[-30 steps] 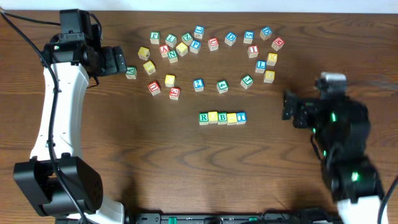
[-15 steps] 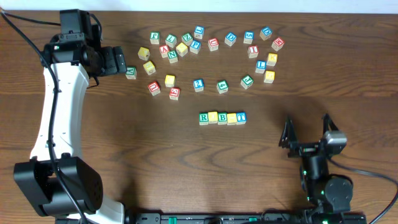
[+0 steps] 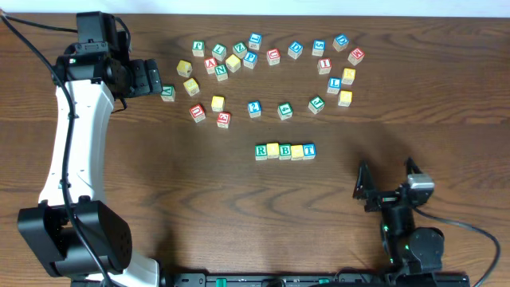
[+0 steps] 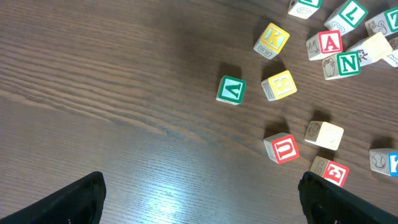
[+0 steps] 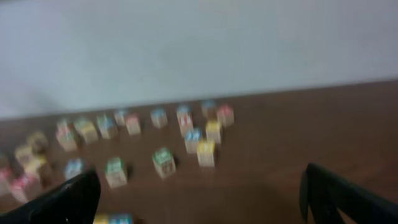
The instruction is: Spell out ROBOT
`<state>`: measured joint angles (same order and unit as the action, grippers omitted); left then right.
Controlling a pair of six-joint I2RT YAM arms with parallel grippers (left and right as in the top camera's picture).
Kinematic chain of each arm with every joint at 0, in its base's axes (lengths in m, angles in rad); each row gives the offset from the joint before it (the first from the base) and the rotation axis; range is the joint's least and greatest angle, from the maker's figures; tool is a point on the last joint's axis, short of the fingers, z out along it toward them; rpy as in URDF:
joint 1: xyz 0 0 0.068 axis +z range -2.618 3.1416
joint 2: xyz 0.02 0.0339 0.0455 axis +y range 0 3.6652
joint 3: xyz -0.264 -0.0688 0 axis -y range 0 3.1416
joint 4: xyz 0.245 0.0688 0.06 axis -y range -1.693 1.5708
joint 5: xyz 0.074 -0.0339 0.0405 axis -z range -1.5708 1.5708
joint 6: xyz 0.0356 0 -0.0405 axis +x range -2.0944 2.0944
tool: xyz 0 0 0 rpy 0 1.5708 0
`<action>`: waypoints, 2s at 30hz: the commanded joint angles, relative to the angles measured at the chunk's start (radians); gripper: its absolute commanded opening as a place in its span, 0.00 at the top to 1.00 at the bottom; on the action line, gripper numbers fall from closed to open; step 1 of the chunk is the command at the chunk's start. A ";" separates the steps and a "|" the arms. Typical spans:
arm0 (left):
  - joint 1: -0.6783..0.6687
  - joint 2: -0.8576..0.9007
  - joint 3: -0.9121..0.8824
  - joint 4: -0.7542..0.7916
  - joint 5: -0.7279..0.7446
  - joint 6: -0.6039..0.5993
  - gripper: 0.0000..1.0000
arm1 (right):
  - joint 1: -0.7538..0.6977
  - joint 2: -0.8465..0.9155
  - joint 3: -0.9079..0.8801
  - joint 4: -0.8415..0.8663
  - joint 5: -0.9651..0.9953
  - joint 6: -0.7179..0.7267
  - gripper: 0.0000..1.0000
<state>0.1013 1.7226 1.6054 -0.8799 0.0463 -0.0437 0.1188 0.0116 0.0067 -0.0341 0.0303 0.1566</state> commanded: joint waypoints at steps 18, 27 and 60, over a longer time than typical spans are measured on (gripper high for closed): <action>0.001 -0.002 0.015 -0.002 -0.013 0.014 0.02 | -0.013 0.003 -0.001 -0.039 -0.010 0.014 0.00; 0.001 -0.002 0.015 -0.002 -0.013 0.014 0.02 | -0.013 0.003 -0.001 -0.039 -0.010 0.014 0.01; 0.033 -0.351 -0.320 0.418 -0.012 0.013 0.02 | -0.013 0.003 -0.001 -0.039 -0.010 0.014 0.01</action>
<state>0.1310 1.4914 1.4189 -0.5594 0.0456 -0.0437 0.1188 0.0151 0.0067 -0.0689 0.0227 0.1566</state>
